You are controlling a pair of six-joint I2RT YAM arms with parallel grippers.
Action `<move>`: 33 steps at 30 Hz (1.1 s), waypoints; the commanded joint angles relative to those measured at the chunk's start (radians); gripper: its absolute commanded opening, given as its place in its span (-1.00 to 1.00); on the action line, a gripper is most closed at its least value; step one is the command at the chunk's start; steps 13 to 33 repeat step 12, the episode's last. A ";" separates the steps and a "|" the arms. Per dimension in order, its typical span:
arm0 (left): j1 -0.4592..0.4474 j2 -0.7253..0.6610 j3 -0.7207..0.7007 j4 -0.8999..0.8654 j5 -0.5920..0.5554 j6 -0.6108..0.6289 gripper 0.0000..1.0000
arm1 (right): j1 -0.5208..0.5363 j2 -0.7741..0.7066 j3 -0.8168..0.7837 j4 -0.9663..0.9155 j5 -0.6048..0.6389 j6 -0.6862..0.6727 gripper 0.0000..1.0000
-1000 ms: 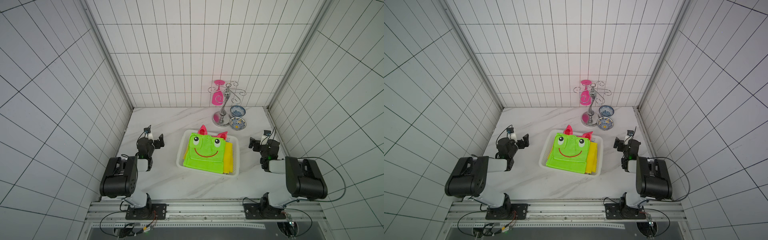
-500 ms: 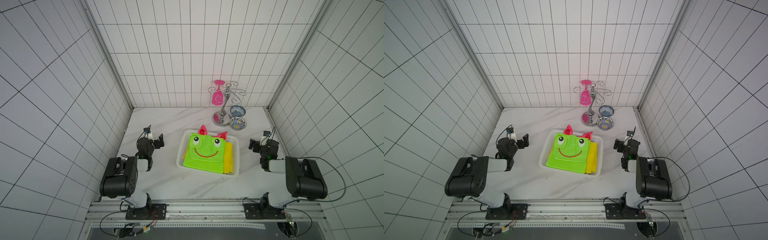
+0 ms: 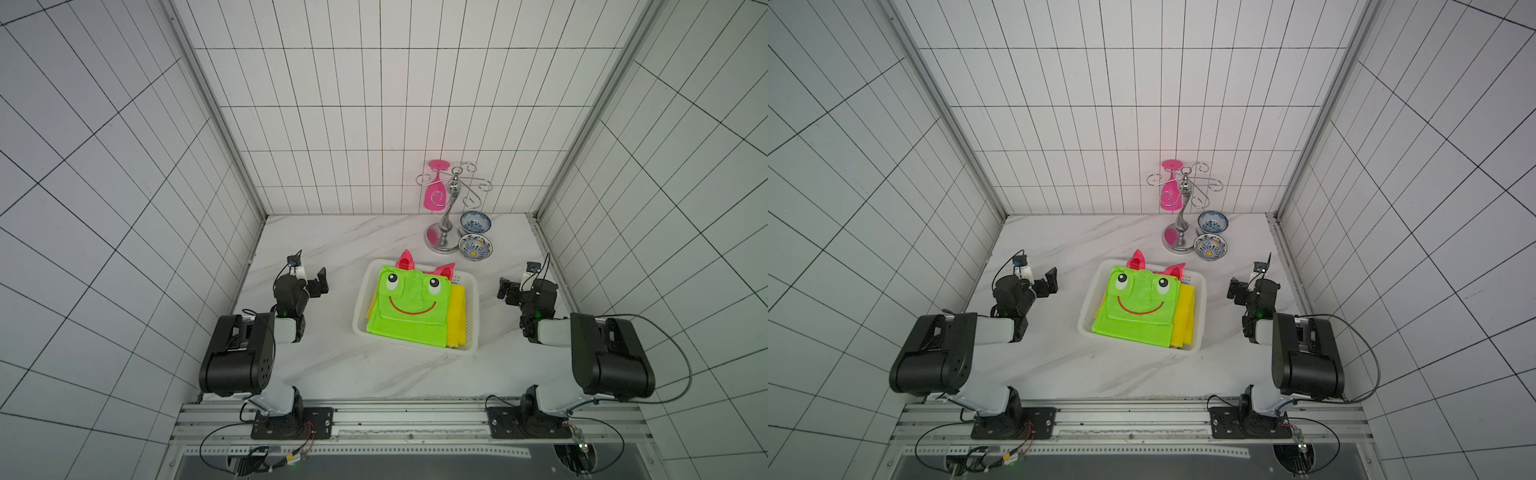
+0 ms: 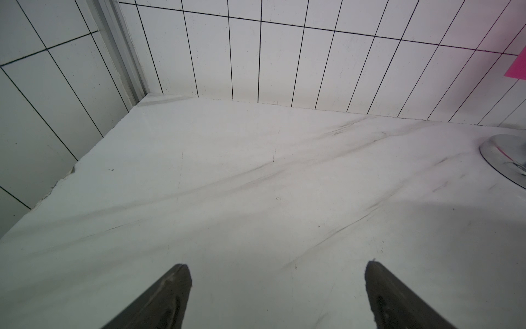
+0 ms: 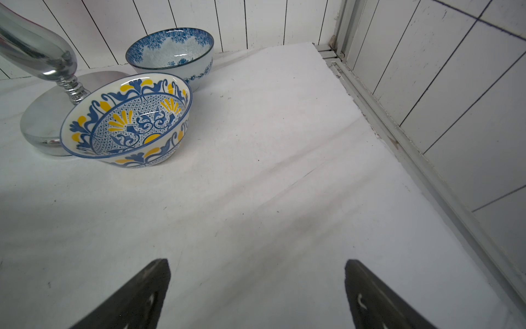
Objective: Put the folded raincoat in the basket
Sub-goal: Reset both arms
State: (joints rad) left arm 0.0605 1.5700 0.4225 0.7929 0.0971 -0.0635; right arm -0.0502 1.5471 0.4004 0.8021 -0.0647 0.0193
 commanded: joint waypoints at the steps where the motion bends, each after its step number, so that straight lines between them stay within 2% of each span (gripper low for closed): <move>1: 0.001 -0.019 -0.001 0.015 -0.011 -0.002 0.96 | 0.007 -0.005 0.040 -0.010 0.013 0.001 0.98; 33: 0.002 -0.021 -0.006 0.022 -0.013 -0.004 0.96 | 0.010 -0.005 0.040 -0.008 0.017 0.001 0.98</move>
